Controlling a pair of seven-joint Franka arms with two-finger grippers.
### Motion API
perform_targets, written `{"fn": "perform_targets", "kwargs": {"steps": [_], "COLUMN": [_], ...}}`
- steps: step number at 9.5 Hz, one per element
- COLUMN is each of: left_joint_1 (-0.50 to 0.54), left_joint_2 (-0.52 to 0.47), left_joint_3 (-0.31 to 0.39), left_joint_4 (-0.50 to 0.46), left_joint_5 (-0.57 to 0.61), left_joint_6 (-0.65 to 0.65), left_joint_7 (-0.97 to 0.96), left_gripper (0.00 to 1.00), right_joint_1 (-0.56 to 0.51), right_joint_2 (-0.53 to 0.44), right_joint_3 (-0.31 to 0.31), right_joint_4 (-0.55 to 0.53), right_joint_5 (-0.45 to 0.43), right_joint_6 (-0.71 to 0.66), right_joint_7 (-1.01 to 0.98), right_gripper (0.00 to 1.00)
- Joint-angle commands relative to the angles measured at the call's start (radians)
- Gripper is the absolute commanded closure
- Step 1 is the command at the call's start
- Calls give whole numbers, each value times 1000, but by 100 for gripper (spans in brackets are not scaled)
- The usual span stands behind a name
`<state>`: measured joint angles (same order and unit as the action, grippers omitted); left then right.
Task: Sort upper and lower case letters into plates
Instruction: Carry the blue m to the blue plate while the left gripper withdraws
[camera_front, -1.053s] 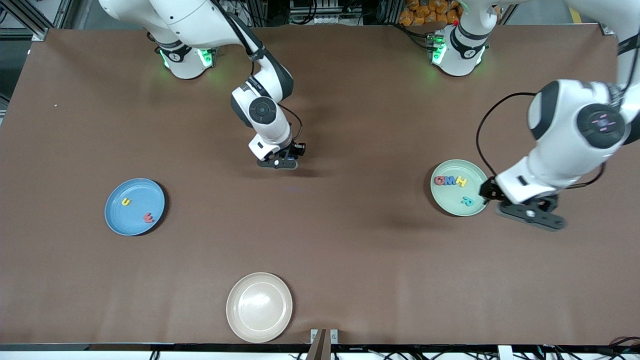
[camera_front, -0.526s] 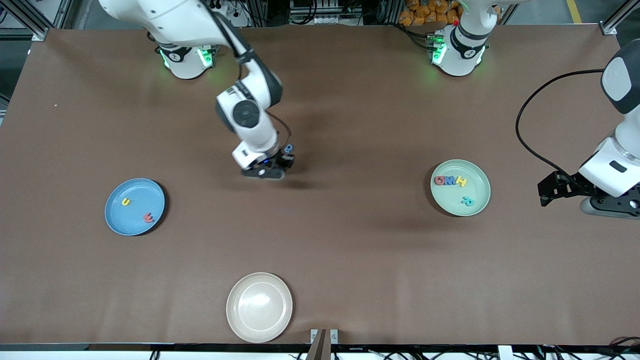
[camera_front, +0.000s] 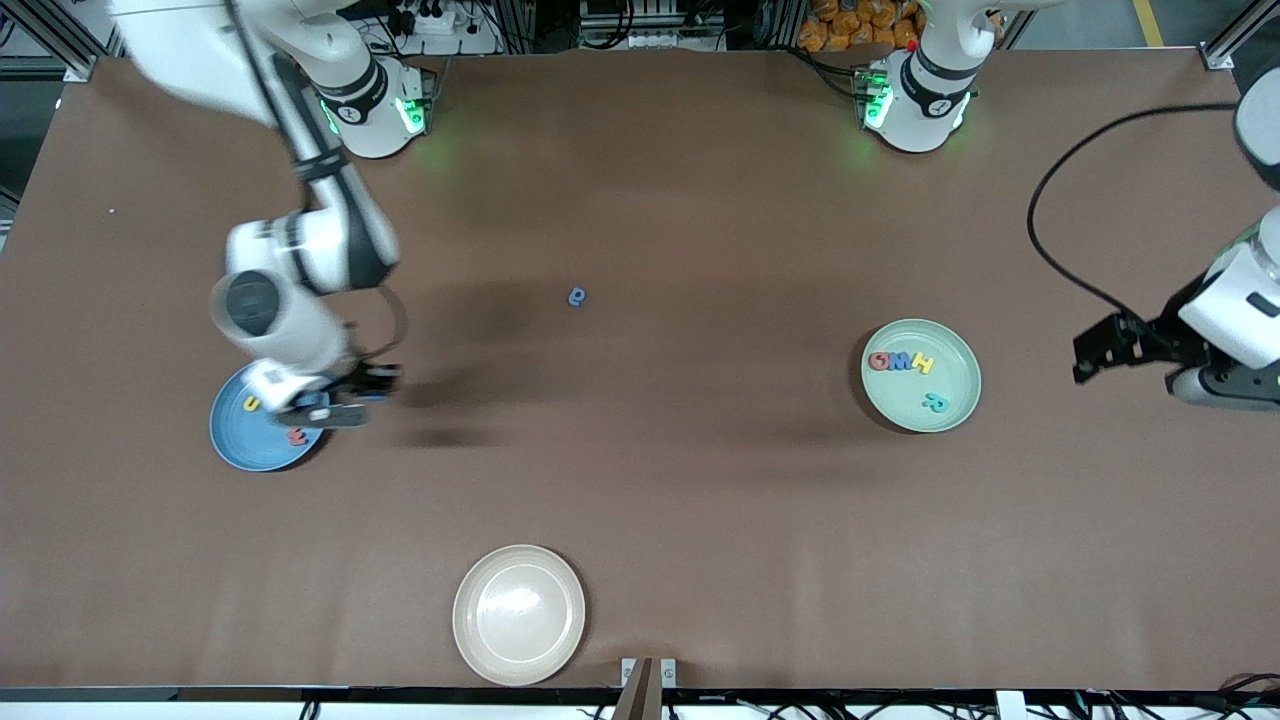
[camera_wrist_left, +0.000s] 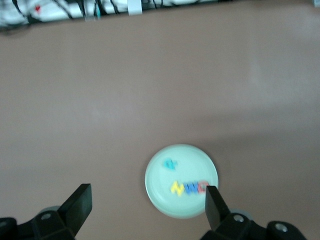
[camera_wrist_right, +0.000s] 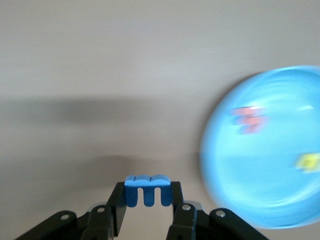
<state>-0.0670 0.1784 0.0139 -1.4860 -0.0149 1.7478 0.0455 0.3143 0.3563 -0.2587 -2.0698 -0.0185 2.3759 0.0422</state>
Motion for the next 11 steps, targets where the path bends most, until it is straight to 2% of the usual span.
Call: {"fn": "perform_targets", "kwargs": {"steps": [1, 2, 3, 4, 6, 7, 9, 11], "left_joint_1": [-11, -14, -22, -17, -19, -20, -19, -16], "left_joint_2": [-42, -51, -75, -100, -123, -149, -181, -206], "left_joint_3": [41, 60, 46, 13, -3, -5, -6, -6], "left_joint_4": [7, 6, -14, -57, -77, -95, -140, -140], "left_joint_5": [-109, -137, -66, -10, -11, -11, -11, -11], "left_joint_6": [-80, -118, -132, -137, -139, -143, -145, -145], "left_joint_7": [-32, -33, -30, -13, -25, -24, -12, -13], "left_gripper": [0, 0, 0, 0, 0, 0, 0, 0], "right_joint_1": [-32, -28, -21, -14, 34, 40, 133, 160], "right_joint_2": [26, 30, 32, 30, 24, 18, 15, 12], "right_joint_3": [-42, -42, -42, -39, -21, 11, 73, 206], "right_joint_4": [13, 16, 17, 17, 14, 14, 4, 5], "right_joint_5": [-17, -18, -17, -15, -8, -2, 0, 0], "right_joint_6": [-1, 0, 0, -3, -17, -32, -35, -27], "right_joint_7": [-108, -110, -108, -108, -91, -73, 147, 444], "right_gripper": [100, 60, 1, 0, 0, 0, 0, 0]}}
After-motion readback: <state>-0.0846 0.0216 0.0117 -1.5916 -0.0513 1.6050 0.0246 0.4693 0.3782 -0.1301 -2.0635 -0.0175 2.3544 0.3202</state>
